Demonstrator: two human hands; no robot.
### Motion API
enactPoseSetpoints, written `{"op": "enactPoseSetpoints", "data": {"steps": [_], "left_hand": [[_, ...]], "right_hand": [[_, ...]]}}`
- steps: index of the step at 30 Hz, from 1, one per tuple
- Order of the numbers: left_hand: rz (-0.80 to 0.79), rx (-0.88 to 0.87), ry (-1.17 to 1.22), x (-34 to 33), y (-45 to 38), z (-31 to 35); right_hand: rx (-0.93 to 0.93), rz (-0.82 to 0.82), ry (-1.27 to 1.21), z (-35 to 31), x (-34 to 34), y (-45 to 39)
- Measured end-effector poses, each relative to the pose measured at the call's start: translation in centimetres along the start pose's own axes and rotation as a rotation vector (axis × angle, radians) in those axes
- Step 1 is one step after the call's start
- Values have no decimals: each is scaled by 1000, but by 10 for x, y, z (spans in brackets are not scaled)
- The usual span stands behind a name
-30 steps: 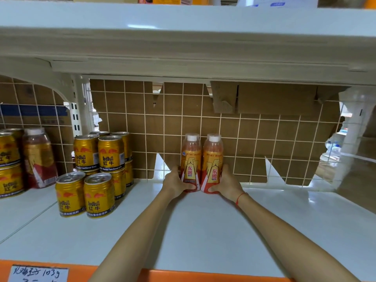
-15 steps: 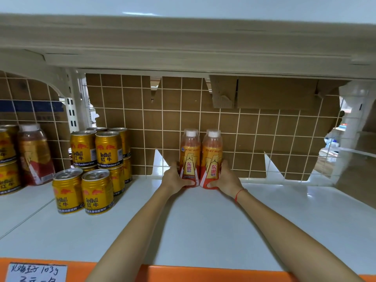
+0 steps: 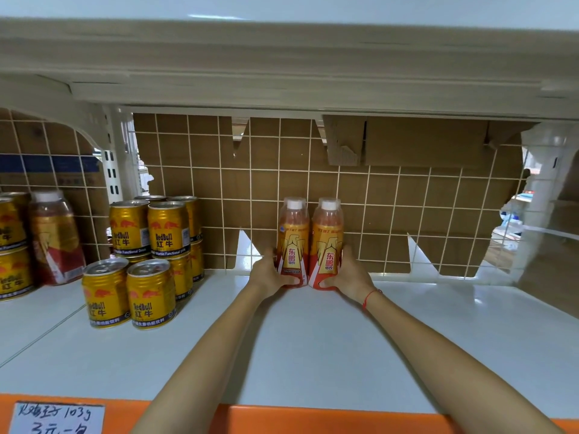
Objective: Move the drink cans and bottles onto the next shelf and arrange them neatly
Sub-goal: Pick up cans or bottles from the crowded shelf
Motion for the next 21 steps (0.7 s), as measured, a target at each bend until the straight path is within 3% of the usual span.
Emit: {"op": "enactPoseSetpoints", "data": {"steps": [15,21], "left_hand": [[7,73,-80,-1,18,5],[132,80,-159,23,40,34]], "right_hand": [[-29,-96,-139,-6,0,15],[-24,-74,-202,-26,12,39]]}}
Point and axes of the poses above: each hand's wrist, its own y-axis away from the middle knuckle, its own x-axis out of the back of the hand, z = x × y, the point moved 9 cm from there along -y, towards the middle knuckle, and after that the axes turned 5 degrees about -x, right-handed, at the moved point
